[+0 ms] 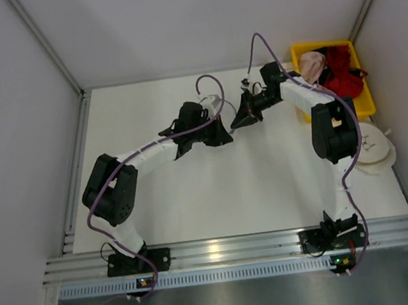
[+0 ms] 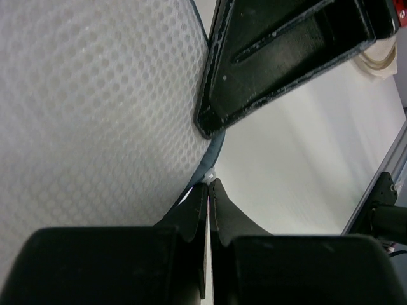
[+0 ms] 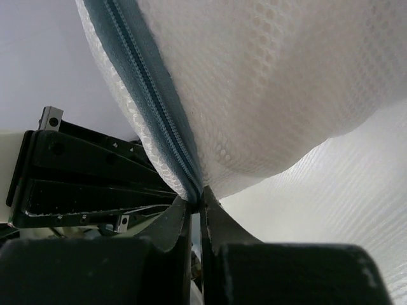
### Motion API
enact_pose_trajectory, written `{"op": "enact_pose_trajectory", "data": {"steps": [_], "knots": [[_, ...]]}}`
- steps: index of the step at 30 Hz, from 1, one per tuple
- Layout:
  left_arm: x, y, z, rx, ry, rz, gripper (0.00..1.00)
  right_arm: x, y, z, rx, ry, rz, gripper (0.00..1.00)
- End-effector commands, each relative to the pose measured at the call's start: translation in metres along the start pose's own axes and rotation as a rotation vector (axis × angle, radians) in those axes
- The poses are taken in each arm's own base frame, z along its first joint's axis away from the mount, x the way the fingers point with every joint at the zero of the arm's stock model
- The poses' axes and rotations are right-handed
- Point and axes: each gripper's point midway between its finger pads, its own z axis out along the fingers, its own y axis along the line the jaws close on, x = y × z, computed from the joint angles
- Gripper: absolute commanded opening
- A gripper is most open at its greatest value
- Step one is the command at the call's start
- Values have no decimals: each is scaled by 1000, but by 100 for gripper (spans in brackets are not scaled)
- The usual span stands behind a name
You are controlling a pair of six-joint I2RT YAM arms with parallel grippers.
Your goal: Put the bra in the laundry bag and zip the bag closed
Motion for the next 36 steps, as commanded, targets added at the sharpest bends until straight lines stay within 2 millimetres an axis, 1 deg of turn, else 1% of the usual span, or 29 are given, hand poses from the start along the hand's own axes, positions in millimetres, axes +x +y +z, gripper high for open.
{"op": "enact_pose_trajectory", "data": {"steps": [1,2,3,4,5,6,7,9,11,12,14,15,18,19,21,23,25,26,27,28,29,30,31,32,34,36], "knots": [[-13,-4,-28,-21,-55,30,0,-18,10,-10,-11,-50,-66,0],[-2,4,-31,-42,-38,14,0,-19,9,-11,-9,-52,-66,0],[-2,13,-37,-62,-41,2,0,-20,7,-13,-8,-58,-64,0],[-1,17,-44,-76,-42,-6,0,-20,7,-14,-10,-58,-62,0],[4,24,-48,-95,-41,-12,0,-19,5,-15,-11,-58,-63,0],[8,38,-56,-134,-27,-34,0,-20,4,-17,-9,-63,-62,0],[9,42,-62,-155,-24,-37,0,-20,3,-18,-9,-63,-56,0],[9,61,-71,-211,-36,-35,0,-21,2,-20,-13,-63,-54,0],[7,75,-79,-262,-48,-42,0,-21,2,-21,-11,-64,-64,0],[2,88,-84,-298,-64,-57,0,-21,1,-22,-10,-64,-62,0],[-4,98,-88,-319,-89,-93,0,-20,0,-22,-5,-63,-70,0],[-6,112,-92,-341,-100,-123,0,-20,-1,-23,-3,-63,-73,0],[-15,126,-97,-364,-118,-149,0,-20,-4,-25,5,-62,-79,0],[-21,127,-98,-363,-127,-136,0,-19,-5,-25,6,-60,-78,0],[-24,126,-98,-355,-129,-127,0,-20,-5,-27,6,-63,-80,0],[-28,114,-93,-285,-114,-102,1,-21,-6,-28,7,-66,-79,0],[-31,104,-91,-233,-105,-85,20,-21,-5,-27,6,-67,-85,0],[-36,101,-92,-223,-113,-72,27,-22,-5,-28,4,-69,-87,0],[-41,97,-95,-214,-125,-58,37,-22,-6,-27,4,-70,-90,0],[-44,94,-97,-206,-131,-39,43,-23,-5,-27,-1,-69,-99,0],[-47,91,-99,-199,-138,-27,51,-24,-5,-26,-1,-70,-105,0],[-52,86,-104,-188,-151,-9,75,-24,-7,-25,2,-67,-105,0],[-56,82,-106,-179,-165,2,78,-25,-8,-25,2,-66,-113,0],[-57,79,-108,-165,-169,8,85,-26,-9,-25,3,-65,-118,0],[-63,73,-110,-146,-186,21,88,-25,-12,-25,6,-58,-127,0],[-69,76,-107,-150,-197,17,88,-23,-15,-24,10,-49,-124,0]]}}
